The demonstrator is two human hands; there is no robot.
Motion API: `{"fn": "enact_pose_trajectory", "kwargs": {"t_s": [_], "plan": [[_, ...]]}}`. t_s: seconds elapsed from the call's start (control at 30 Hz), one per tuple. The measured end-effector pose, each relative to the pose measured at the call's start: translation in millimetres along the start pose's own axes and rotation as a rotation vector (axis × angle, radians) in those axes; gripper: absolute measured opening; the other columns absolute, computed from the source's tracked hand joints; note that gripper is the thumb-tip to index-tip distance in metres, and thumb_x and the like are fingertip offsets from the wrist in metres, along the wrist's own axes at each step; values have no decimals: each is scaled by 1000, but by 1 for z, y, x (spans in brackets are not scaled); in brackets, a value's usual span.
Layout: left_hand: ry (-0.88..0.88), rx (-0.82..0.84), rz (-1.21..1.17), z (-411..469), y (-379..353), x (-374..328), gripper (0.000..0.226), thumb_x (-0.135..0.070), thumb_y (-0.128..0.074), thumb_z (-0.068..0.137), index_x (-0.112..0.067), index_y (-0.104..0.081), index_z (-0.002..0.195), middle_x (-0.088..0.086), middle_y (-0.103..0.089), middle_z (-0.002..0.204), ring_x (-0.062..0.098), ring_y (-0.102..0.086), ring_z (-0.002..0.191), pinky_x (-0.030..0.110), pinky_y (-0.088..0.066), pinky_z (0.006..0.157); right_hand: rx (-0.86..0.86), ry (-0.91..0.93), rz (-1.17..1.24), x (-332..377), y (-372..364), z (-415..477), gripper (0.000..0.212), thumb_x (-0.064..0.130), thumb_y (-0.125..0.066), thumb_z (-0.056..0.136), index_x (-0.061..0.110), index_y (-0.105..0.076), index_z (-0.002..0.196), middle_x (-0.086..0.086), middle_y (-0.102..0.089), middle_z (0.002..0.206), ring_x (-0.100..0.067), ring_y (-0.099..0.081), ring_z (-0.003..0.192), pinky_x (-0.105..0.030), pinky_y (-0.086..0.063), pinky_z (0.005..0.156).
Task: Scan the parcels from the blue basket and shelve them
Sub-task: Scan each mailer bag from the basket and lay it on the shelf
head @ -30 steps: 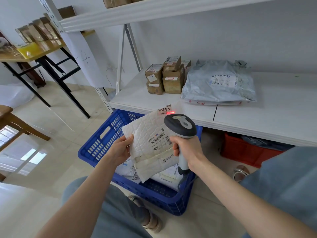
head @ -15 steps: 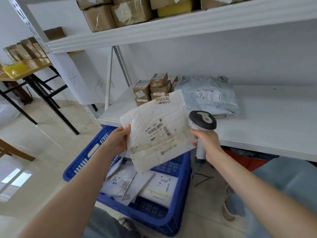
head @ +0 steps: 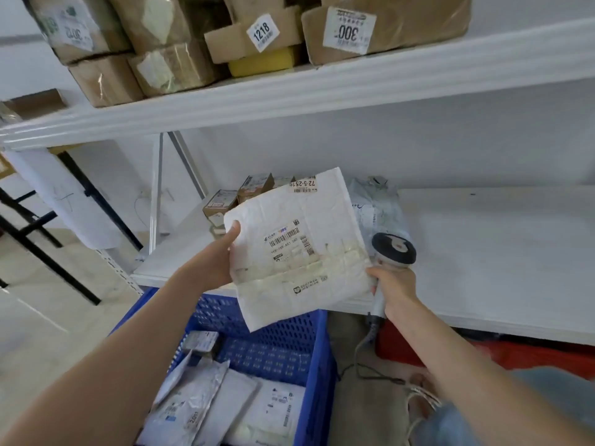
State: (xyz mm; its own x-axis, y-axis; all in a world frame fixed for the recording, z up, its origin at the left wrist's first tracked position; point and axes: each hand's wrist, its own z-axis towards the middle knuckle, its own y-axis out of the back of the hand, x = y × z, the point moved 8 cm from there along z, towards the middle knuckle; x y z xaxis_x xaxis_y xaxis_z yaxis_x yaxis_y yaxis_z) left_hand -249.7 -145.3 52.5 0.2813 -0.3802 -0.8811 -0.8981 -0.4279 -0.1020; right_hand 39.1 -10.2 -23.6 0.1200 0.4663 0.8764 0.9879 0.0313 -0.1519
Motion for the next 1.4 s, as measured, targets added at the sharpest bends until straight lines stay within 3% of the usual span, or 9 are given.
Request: {"fn": "enact_pose_trajectory", "kwargs": {"t_s": [0.1,0.27,0.47,0.67,0.87,1.0,1.1,1.2,1.4], "plan": [[-7,46,171,15,-11,6,74,-43,-89,57,-13,-61,119,10,-66,120,28,-66,102,42,-55,82,-53,13,34,17,5,20,14,-3,-70,76,5,-61,84,-7,-57,69,-19,-52,58,-31,-45,59],[-165,-233,135,75,-24,-17,38,7,-60,87,-4,-54,123,14,-61,118,26,-61,95,44,-51,87,-95,98,80,52,0,46,19,3,-67,77,6,-62,95,-4,-58,69,-18,-54,60,-31,-51,64],[-255,-340,316,160,-48,-72,33,1,-60,89,-4,-52,121,11,-61,103,26,-62,90,42,-54,81,5,220,79,69,-28,48,9,4,-70,78,8,-62,80,-1,-58,67,-14,-55,65,-24,-47,60],[-295,-439,769,228,-76,-87,53,-10,-61,89,-4,-39,138,17,-56,123,34,-56,114,39,-49,93,148,99,-51,34,-55,66,31,-4,-61,75,13,-47,53,-2,-46,53,-10,-39,43,-24,-35,47],[-309,-553,1208,246,-87,-67,66,-6,-49,93,-19,-17,149,18,-19,150,39,-46,122,42,-45,92,173,-14,10,23,-65,77,22,-3,-65,80,10,-57,64,-9,-53,64,-18,-48,58,-30,-38,54],[-650,-380,1463,203,-132,-44,75,-47,-50,93,-27,-8,153,7,-7,158,29,-16,144,48,-15,117,107,-38,95,27,-49,82,16,1,-66,82,11,-59,73,-3,-56,68,-15,-52,64,-25,-39,54],[-620,-177,1826,183,-157,8,113,-76,-51,75,-32,25,147,5,24,157,27,17,146,59,1,116,77,-35,99,29,-42,82,17,3,-66,82,14,-59,71,-4,-57,67,-16,-53,65,-26,-41,57],[-544,-184,2074,196,-158,40,127,-72,-61,72,-27,36,141,13,35,152,36,25,142,68,0,110,87,-66,146,26,-45,79,16,4,-67,83,14,-59,74,-3,-57,67,-14,-54,63,-24,-42,57],[-489,-223,2089,237,-158,26,122,-48,-69,80,-27,34,142,14,33,153,38,21,143,68,-10,111,123,-107,165,26,-51,82,18,2,-65,84,12,-57,70,-4,-56,65,-16,-51,64,-27,-40,61]]}}
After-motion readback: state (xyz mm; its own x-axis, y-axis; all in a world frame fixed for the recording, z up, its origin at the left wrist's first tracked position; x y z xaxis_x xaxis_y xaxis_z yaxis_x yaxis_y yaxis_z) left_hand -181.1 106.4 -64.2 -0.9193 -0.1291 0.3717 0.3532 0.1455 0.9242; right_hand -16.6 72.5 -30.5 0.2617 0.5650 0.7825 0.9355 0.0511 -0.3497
